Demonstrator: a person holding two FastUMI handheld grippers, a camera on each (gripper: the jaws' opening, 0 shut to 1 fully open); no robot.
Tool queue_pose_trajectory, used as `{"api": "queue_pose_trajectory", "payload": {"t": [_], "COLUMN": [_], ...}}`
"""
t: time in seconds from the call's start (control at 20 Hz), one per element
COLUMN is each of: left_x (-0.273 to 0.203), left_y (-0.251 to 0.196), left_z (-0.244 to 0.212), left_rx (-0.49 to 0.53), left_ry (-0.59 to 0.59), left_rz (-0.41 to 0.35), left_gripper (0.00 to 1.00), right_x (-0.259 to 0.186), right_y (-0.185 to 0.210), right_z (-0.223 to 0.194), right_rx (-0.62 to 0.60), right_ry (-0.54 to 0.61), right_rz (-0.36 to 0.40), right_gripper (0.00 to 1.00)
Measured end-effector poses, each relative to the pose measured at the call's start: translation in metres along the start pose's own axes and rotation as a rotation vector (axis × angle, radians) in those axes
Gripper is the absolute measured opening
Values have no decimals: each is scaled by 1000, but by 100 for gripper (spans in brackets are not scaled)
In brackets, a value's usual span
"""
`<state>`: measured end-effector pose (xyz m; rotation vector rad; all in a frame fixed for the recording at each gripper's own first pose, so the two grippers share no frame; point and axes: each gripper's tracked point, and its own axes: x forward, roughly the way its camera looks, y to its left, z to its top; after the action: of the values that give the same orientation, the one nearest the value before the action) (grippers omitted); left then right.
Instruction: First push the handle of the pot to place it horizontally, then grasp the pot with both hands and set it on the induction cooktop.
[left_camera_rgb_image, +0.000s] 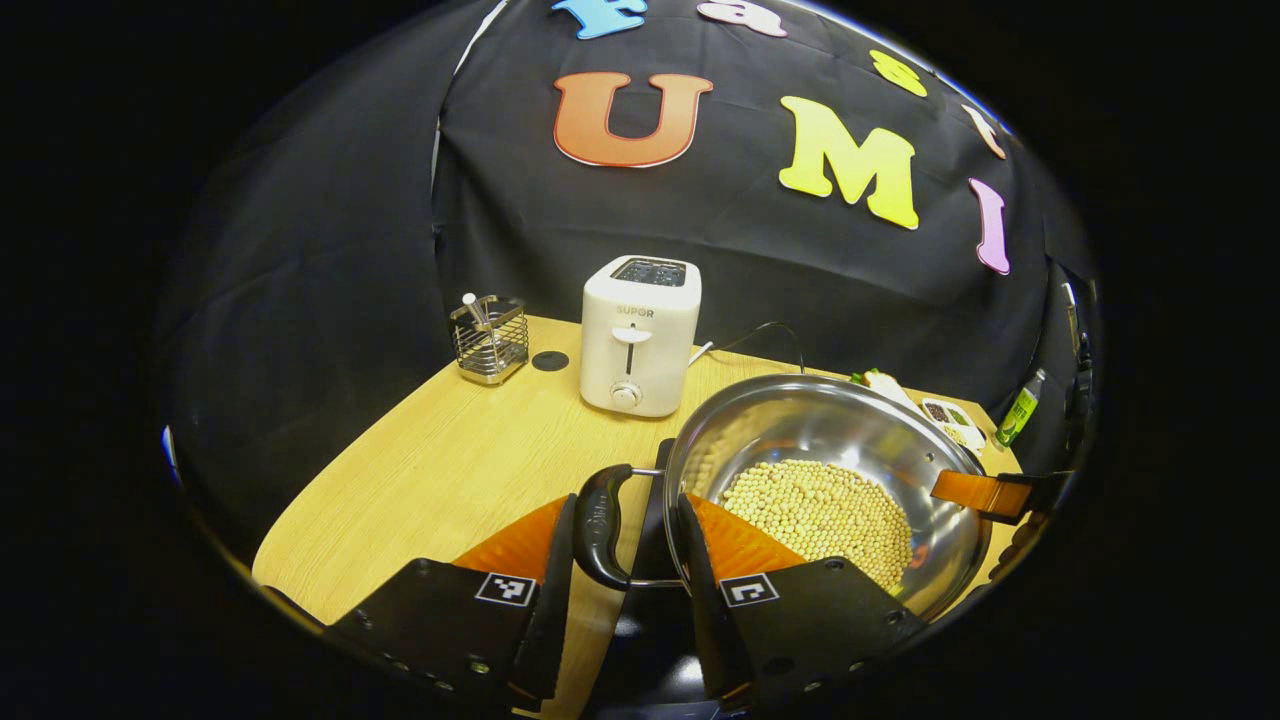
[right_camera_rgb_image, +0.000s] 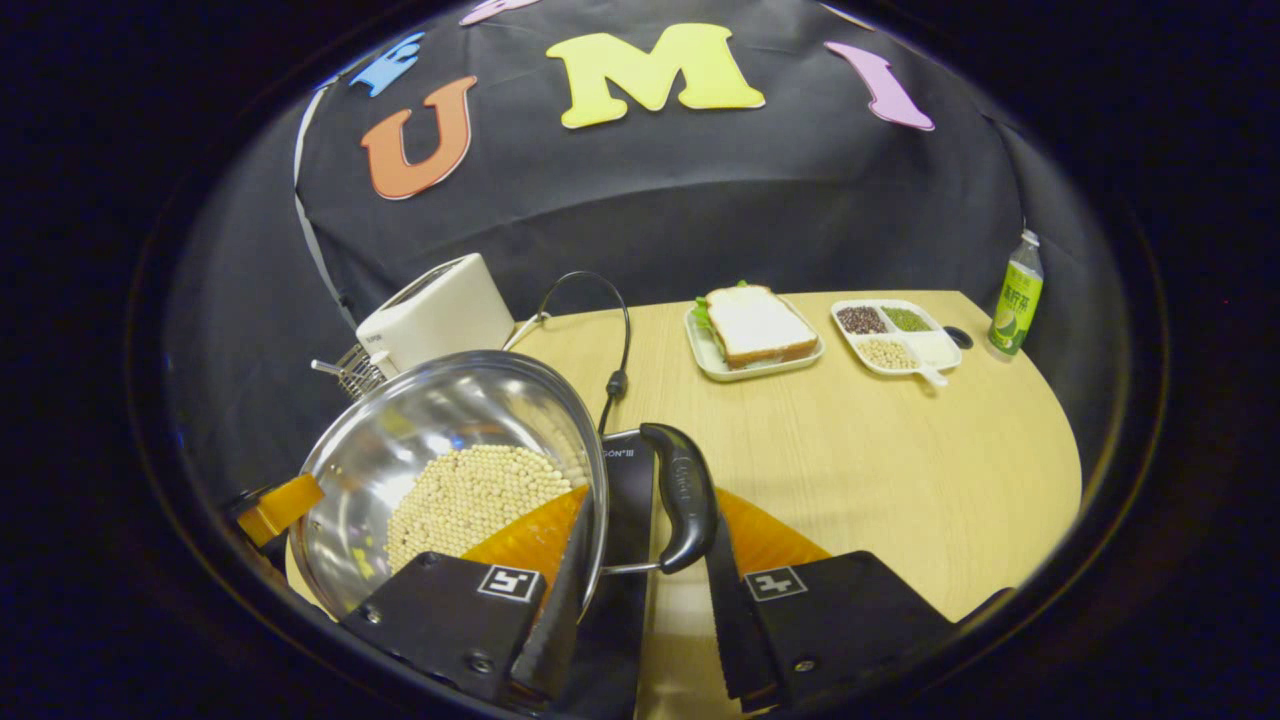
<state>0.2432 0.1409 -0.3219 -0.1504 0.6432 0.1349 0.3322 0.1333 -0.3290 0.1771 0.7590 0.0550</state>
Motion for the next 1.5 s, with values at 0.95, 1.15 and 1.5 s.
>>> {"api": "queue_pose_trajectory", "payload": {"t": [0.95, 1.15, 1.5], "left_x": [-59, -103, -181], "left_y": [9, -15, -74], "left_z": [18, 15, 12], "left_rx": [-77, -67, 32], "left_ry": [-162, -221, -316], "left_rz": [4, -34, -91], "left_gripper": [91, 93, 95], "right_x": [-84, -137, -240], "right_y": [-35, -56, -99], "right_z": [22, 18, -8], "right_rx": [30, 13, 9], "right_ry": [-285, -369, -485], "right_rz": [33, 28, -15], "right_gripper": [94, 93, 96]}}
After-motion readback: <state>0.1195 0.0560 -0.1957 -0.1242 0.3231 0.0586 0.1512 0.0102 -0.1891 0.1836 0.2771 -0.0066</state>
